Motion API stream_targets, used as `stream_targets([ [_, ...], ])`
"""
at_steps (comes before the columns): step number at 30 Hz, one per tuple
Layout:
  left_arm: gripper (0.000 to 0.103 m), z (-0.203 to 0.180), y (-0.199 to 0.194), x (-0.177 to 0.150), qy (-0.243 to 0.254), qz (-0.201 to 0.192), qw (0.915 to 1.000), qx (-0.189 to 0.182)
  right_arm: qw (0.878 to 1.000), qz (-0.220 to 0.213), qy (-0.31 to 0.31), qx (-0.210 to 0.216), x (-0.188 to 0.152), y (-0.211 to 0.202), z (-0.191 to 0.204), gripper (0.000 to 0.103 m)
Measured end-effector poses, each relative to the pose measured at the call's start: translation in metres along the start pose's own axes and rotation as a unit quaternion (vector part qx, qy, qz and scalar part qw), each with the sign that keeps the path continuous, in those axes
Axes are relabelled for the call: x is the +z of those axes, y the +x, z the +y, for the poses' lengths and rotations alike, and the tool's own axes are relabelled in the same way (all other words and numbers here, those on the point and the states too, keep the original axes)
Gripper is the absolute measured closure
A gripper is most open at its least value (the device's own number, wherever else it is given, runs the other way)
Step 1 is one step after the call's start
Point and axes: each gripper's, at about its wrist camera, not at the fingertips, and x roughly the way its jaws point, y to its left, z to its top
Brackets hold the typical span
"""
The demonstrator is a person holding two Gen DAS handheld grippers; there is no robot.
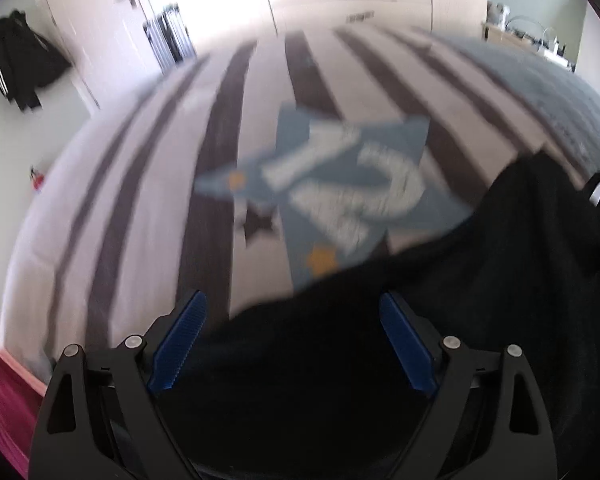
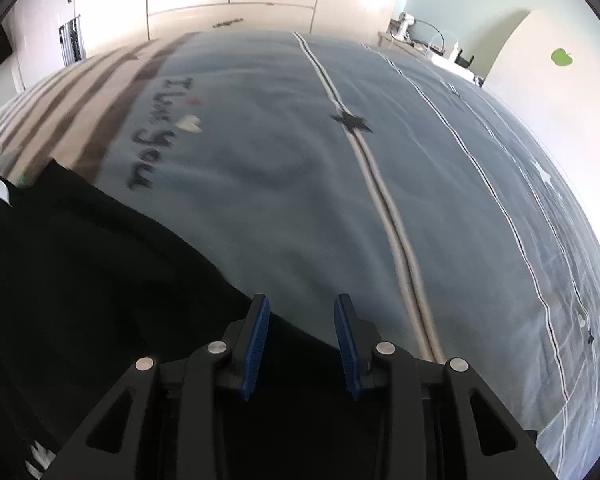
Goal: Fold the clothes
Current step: 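Release the T-shirt with both grippers and pat it flat on the bed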
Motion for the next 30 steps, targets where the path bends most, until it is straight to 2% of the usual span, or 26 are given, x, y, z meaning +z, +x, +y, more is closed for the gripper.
stream_targets([
  [1,0.022,-0.003,0.001,-0.002,0.005,-0.001,1.0,0.002,1.0,0.002,-0.009,0.001,-0.001,0.001,0.002,0.073],
  [3,0.037,-0.012,0.001,-0.004,0.019,-0.008,0.9998,0.0,1.0,0.005,-0.028,0.004,-0.002,0.004,0.007,0.075],
  [4,0.051,-0.016,0.0,-0.004,0.025,-0.01,0.9996,-0.002,0.999,0.007,-0.037,0.005,-0.003,0.005,0.01,0.081],
  [5,0.065,-0.019,0.0,-0.003,0.03,-0.011,0.9995,-0.004,0.999,0.008,-0.046,0.007,-0.004,0.006,0.012,0.098],
  [6,0.071,-0.022,-0.002,-0.002,0.036,-0.012,0.9993,0.002,0.998,0.01,-0.056,0.008,-0.005,0.007,0.015,0.103],
  [7,0.09,-0.023,-0.005,-0.001,0.037,-0.019,0.9991,0.009,0.998,0.007,-0.063,0.001,-0.005,0.006,0.019,0.103],
  [8,0.092,-0.023,-0.01,0.001,0.034,-0.027,0.999,0.015,0.998,0.001,-0.064,-0.004,-0.005,0.004,0.022,0.103],
  [11,0.094,-0.017,-0.017,0.007,0.02,-0.035,0.9989,0.023,0.998,-0.014,-0.049,-0.044,0.003,-0.002,0.017,0.103],
  [14,0.095,-0.007,-0.02,0.015,0.001,-0.032,0.9992,0.025,0.996,-0.022,-0.025,-0.083,0.021,-0.003,-0.005,0.103],
  [15,0.094,-0.004,-0.021,0.018,-0.005,-0.031,0.9992,0.025,0.996,-0.017,-0.015,-0.083,0.028,-0.002,-0.013,0.103],
  [16,0.091,-0.001,-0.022,0.021,-0.011,-0.029,0.9992,0.026,0.997,-0.009,-0.004,-0.078,0.035,0.0,-0.022,0.103],
  [17,0.09,0.002,-0.023,0.023,-0.018,-0.028,0.9991,0.027,0.998,0.006,0.016,-0.053,0.042,0.003,-0.03,0.103],
  [18,0.09,0.005,-0.022,0.027,-0.027,-0.029,0.9991,0.019,0.999,0.021,0.043,-0.009,0.046,0.004,-0.037,0.103],
  [20,0.073,0.01,-0.027,0.03,-0.043,-0.035,0.9984,0.015,0.998,0.027,0.052,0.03,0.042,-0.004,-0.041,0.102],
  [21,0.069,0.014,-0.032,0.029,-0.054,-0.044,0.9975,0.011,0.997,0.027,0.052,0.044,0.039,-0.008,-0.042,0.093],
  [22,0.06,0.018,-0.038,0.028,-0.065,-0.055,0.9964,0.008,0.997,0.029,0.043,0.052,0.031,-0.012,-0.043,0.085],
  [23,0.05,0.022,-0.043,0.026,-0.073,-0.065,0.9952,0.004,0.998,0.031,0.029,0.055,0.02,-0.016,-0.044,0.068],
  [25,0.043,0.03,-0.055,0.017,-0.083,-0.08,0.9933,0.0,0.998,0.03,0.001,0.062,-0.002,-0.024,-0.046,0.064],
  [30,0.043,0.038,-0.066,-0.023,-0.085,-0.063,0.9942,-0.018,0.996,0.029,-0.047,0.068,-0.051,-0.034,-0.058,0.056],
])
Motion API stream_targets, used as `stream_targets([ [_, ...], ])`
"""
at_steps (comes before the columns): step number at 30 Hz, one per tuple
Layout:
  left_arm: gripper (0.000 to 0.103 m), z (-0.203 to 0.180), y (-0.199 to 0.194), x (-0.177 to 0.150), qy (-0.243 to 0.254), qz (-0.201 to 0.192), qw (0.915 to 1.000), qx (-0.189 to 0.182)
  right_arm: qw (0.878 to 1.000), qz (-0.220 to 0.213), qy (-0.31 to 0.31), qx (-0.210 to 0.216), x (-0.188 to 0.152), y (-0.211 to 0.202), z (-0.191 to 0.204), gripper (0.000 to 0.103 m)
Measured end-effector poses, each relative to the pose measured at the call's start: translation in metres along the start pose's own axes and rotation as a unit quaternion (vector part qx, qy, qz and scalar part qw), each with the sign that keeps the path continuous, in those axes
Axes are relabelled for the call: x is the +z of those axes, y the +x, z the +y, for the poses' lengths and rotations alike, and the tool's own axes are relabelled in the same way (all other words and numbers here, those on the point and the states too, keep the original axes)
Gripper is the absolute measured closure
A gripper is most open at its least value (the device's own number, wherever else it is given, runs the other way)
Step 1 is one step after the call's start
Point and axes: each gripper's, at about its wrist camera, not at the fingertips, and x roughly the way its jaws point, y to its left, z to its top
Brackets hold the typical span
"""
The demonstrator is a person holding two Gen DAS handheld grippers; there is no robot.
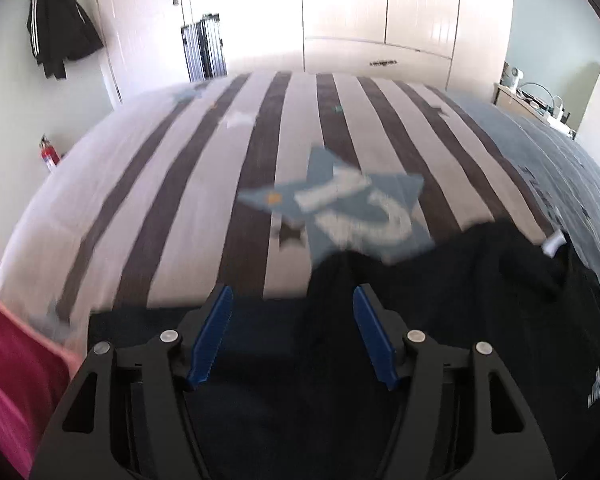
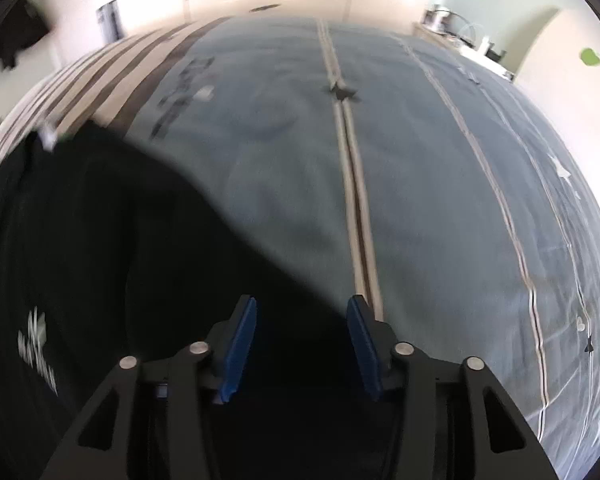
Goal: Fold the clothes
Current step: 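Release the T-shirt with both grippers and pat it flat on the bed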
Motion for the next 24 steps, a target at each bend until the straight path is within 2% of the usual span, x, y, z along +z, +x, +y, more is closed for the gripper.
stream_targets([
  [5,0.043,-0.002,-0.007,-0.046,0.026,0.029,0.9992,0.003,1.0,0.005,-0.016,-0.015,-0.018,0.013,-0.003,0.057],
  [7,0.043,0.0,-0.008,-0.056,0.01,0.036,0.9993,0.001,1.0,0.0,-0.02,-0.024,-0.016,0.012,-0.004,0.079],
  [8,0.043,0.002,-0.009,-0.061,0.001,0.038,0.9993,0.0,0.999,-0.004,-0.024,-0.032,-0.014,0.011,-0.003,0.094],
  [9,0.043,0.002,-0.01,-0.063,-0.005,0.039,0.9992,0.0,0.999,-0.008,-0.028,-0.039,-0.013,0.01,-0.003,0.099],
  [12,0.043,0.0,-0.011,-0.06,-0.013,0.035,0.9993,-0.001,0.998,-0.019,-0.029,-0.056,-0.007,0.003,-0.004,0.101],
  [17,0.043,-0.002,-0.013,-0.044,-0.017,0.024,0.9996,-0.006,0.995,-0.04,-0.006,-0.096,0.018,-0.009,-0.028,0.102],
  [20,0.043,-0.001,-0.015,-0.033,-0.02,0.014,0.9997,-0.005,0.992,-0.035,-0.022,-0.117,0.041,-0.005,-0.036,0.102],
  [24,0.043,-0.001,-0.012,-0.026,-0.016,0.015,0.9998,0.003,0.989,-0.01,-0.012,-0.144,0.072,0.015,-0.057,0.103],
])
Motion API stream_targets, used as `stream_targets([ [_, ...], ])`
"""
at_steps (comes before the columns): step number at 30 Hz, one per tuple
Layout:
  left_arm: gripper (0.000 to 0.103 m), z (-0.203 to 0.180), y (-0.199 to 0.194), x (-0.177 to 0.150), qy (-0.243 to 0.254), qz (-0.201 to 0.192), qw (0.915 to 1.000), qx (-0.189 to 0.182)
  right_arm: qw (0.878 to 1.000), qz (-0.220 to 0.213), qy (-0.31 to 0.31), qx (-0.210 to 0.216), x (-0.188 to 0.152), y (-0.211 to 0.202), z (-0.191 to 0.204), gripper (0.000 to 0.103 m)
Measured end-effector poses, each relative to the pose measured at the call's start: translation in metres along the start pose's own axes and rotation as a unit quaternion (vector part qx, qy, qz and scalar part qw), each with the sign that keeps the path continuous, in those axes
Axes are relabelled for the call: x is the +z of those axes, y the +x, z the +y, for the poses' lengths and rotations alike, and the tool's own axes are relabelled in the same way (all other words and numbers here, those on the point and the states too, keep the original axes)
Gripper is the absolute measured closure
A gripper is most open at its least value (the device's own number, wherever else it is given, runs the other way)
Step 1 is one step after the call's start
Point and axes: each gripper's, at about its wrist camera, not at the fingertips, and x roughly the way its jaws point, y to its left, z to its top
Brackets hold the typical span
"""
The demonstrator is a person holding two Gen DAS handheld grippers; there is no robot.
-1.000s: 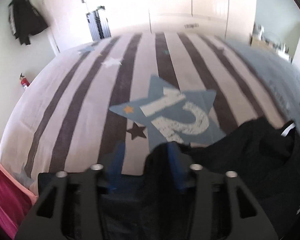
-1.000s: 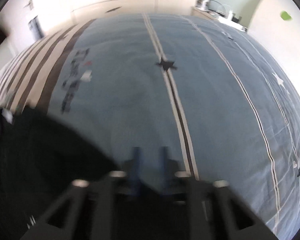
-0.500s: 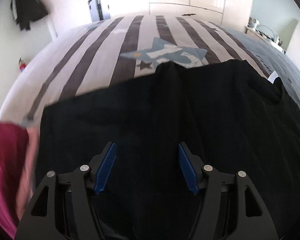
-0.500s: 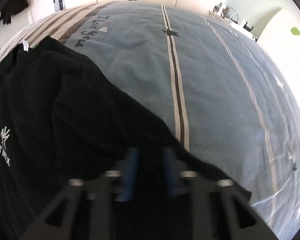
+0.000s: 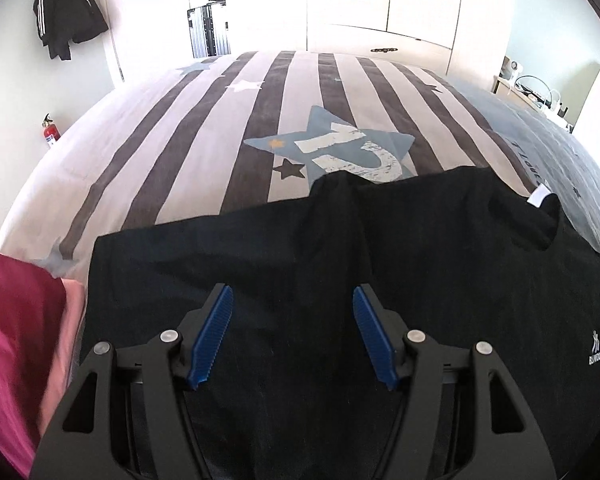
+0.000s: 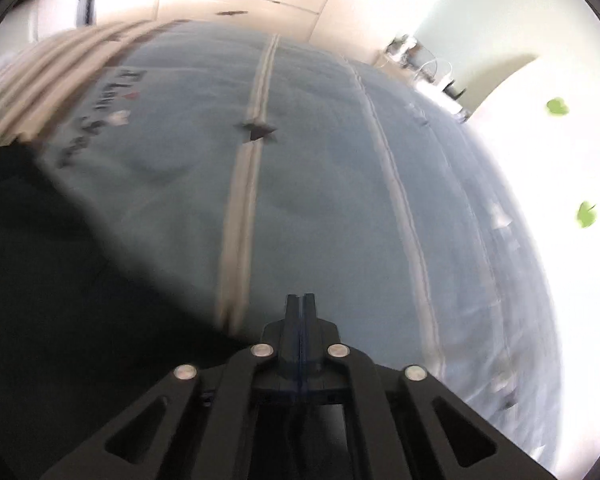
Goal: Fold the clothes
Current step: 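Release the T-shirt with both grippers and pat it flat on the bed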
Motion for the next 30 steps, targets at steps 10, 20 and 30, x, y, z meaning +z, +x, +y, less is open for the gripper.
stream_targets([
  [10,0.043,0.002,-0.007,-0.027,-0.014,0.012,0.9998,-0.004,0.998,-0.004,0.055,0.018,-0.043,-0.012,-0.017,0.054],
  [20,0.043,0.008,-0.023,-0.053,-0.004,0.021,0.9998,-0.001,0.987,0.025,0.151,0.041,-0.114,-0.008,-0.062,0.052],
  [30,0.043,-0.001,-0.031,-0.053,-0.004,0.018,0.9998,-0.007,0.987,0.012,0.143,0.077,-0.085,-0.004,-0.065,0.1],
])
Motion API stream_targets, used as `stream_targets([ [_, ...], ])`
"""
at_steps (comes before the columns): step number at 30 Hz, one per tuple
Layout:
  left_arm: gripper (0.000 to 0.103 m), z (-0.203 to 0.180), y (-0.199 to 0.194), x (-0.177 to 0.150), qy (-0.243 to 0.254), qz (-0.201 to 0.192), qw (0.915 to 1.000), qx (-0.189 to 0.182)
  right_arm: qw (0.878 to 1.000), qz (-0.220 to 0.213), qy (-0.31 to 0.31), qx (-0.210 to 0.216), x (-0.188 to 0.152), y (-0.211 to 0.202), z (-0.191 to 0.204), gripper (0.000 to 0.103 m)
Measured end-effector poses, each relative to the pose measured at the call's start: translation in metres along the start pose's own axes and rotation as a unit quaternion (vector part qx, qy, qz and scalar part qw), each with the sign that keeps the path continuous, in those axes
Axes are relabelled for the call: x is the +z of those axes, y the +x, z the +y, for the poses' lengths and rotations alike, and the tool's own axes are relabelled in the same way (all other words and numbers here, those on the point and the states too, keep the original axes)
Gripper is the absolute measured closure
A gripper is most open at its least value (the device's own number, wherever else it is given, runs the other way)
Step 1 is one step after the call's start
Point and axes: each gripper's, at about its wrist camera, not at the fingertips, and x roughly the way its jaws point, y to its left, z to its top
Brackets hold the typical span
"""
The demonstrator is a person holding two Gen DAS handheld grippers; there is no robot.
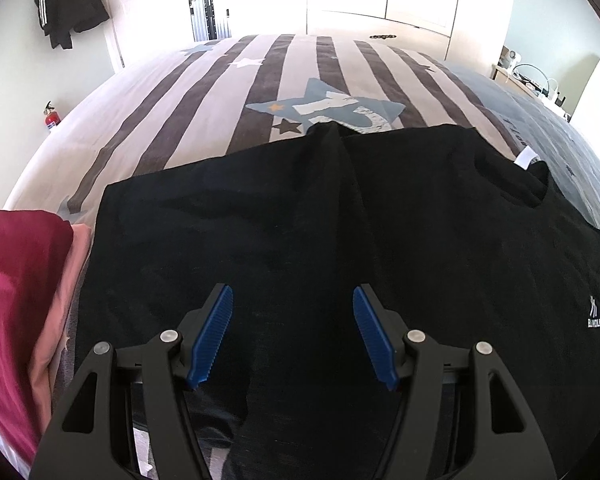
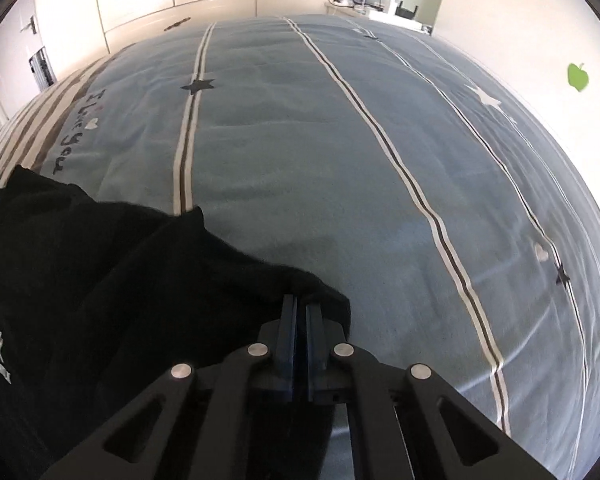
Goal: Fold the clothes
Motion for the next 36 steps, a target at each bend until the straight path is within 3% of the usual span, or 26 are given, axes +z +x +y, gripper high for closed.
stream_targets([
  [6,0.043,0.0,0.0,0.008,-0.002,-0.005,1.0,0.003,0.999,-0.018,0.016,-0.026,0.026,-0.009,-0.025,0.101],
  [11,0.043,0.002,0.001,0.014,0.0,-0.005,0.9999,0.013,0.998,0.05,-0.005,-0.029,0.02,0.023,-0.025,0.101],
  [16,0.043,0.006,-0.005,0.012,0.003,-0.008,0.9999,0.012,0.998,0.043,0.035,-0.016,0.005,0.005,-0.035,0.095],
  [17,0.043,0.008,-0.006,0.011,0.003,-0.008,0.9999,0.012,0.998,0.041,0.044,-0.013,0.002,0.001,-0.037,0.083],
  [18,0.043,0.01,-0.007,0.009,0.002,-0.006,0.9999,0.011,0.998,0.039,0.053,-0.01,-0.002,-0.003,-0.039,0.049],
  [19,0.043,0.012,-0.008,0.007,0.001,-0.004,0.9999,0.011,0.997,0.037,0.062,-0.007,-0.005,-0.007,-0.041,0.033],
  [20,0.043,0.013,-0.009,0.005,0.0,-0.002,0.9999,0.01,0.997,0.03,0.066,-0.01,-0.006,-0.01,-0.043,0.025],
  [22,0.043,0.016,-0.013,0.001,-0.001,-0.003,0.9999,0.011,0.997,0.015,0.068,-0.028,-0.01,-0.018,-0.053,0.029],
  [23,0.043,0.016,-0.016,-0.002,0.0,-0.005,0.9999,0.01,0.997,0.008,0.069,-0.038,-0.013,-0.022,-0.058,0.037],
  [30,0.043,0.007,-0.053,-0.042,0.009,-0.036,0.9993,0.004,0.998,-0.054,0.013,-0.014,-0.07,-0.083,-0.013,0.038],
  [34,0.043,0.013,-0.07,-0.067,0.002,-0.044,0.999,0.009,0.999,-0.051,0.011,-0.015,-0.107,-0.082,0.009,0.04],
  [36,0.043,0.02,-0.071,-0.076,-0.003,-0.038,0.9992,0.015,0.999,-0.034,0.015,-0.011,-0.115,-0.069,0.009,0.063],
])
